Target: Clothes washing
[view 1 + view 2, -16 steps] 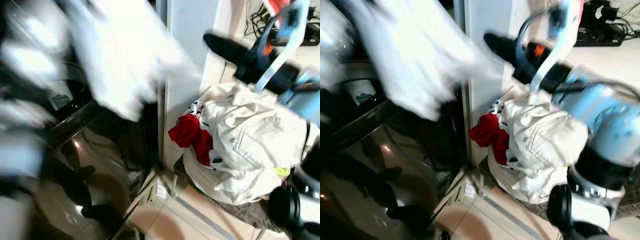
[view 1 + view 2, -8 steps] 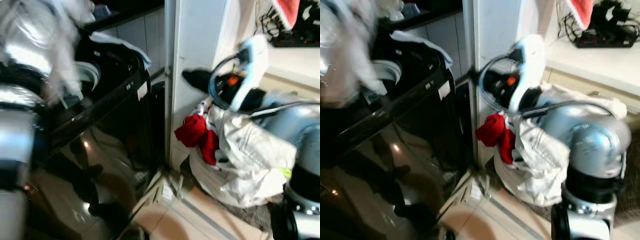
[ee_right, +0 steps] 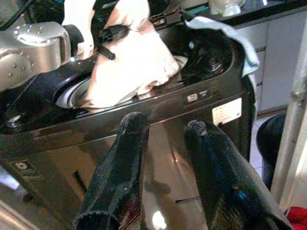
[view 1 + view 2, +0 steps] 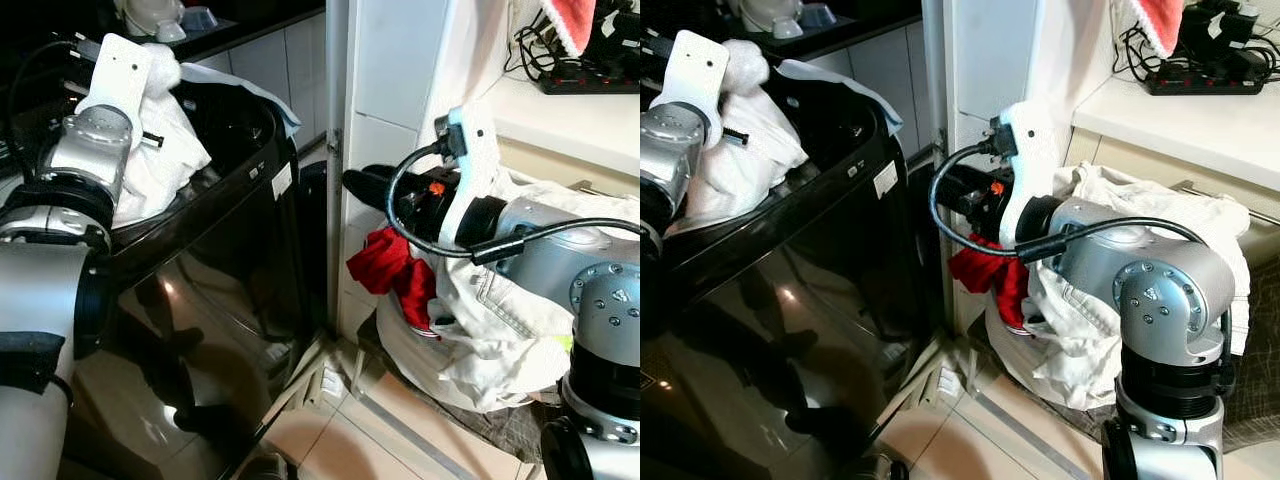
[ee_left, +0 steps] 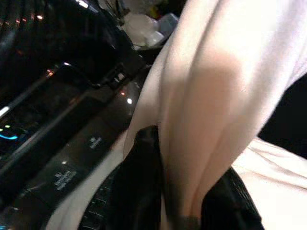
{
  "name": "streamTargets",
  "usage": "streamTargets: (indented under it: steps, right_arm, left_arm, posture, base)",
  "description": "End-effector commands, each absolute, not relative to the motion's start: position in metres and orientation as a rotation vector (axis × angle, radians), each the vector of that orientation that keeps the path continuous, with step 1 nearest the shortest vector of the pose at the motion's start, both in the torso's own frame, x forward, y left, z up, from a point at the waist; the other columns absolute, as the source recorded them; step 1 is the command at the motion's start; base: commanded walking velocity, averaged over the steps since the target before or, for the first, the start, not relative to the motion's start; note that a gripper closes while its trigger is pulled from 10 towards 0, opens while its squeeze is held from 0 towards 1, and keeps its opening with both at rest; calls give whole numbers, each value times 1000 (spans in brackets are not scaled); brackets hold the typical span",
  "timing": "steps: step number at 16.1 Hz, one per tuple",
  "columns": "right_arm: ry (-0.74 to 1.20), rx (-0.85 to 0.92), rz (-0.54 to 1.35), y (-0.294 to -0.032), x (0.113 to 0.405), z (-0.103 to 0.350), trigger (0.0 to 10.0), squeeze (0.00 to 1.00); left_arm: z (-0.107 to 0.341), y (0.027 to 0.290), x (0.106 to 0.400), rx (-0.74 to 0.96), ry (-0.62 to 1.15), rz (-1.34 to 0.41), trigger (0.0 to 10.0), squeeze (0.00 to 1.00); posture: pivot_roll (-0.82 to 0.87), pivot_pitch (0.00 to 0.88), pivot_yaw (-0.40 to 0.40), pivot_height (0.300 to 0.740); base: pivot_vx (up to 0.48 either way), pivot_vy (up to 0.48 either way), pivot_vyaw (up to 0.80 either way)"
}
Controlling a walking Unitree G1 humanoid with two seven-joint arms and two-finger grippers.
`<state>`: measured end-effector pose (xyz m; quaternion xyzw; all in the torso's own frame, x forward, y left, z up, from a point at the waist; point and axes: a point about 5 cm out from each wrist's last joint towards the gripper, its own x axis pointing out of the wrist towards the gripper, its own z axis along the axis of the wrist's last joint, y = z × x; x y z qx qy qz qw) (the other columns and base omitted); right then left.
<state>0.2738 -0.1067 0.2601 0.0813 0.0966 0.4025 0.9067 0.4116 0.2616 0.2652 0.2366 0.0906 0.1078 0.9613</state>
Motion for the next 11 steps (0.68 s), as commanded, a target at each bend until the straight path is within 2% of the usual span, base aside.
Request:
streamTargets:
  steps: [1, 11]
  right_arm:
    - [202, 173, 844, -105, 271, 261, 10000, 0]
    - [244, 175, 839, -105, 274, 257, 10000, 0]
  left_arm:
    - [271, 260, 413, 433, 179, 202, 10000, 1000]
    - [275, 262, 412, 392, 160, 211, 10000, 1000]
  posture:
    - [-31, 0, 79, 740]
    - [-19, 0, 63, 740]
  base:
    - [0, 0, 0]
    - [0, 0, 0]
